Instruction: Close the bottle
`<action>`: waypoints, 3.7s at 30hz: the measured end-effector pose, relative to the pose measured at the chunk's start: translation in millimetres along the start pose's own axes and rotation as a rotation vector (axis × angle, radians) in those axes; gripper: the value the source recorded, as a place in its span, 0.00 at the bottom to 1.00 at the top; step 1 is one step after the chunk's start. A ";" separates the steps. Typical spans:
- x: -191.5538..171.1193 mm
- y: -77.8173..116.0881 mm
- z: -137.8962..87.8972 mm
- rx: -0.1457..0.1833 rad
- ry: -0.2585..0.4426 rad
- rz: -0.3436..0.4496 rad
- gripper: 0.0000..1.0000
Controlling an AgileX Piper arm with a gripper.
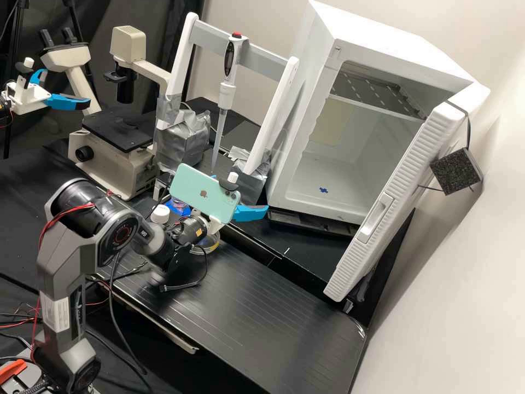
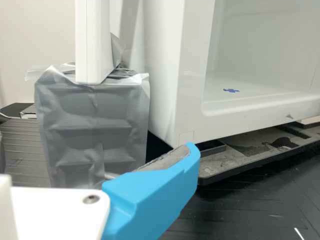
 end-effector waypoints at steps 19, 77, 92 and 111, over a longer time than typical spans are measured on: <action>-56.5 6.5 -8.5 0.026 0.126 0.068 1.00; -131.9 -66.1 -18.7 -0.133 0.275 -0.236 0.00; -132.5 -64.6 -20.0 -0.128 0.282 -0.228 0.00; -132.4 -64.4 -19.8 -0.112 0.279 -0.229 0.00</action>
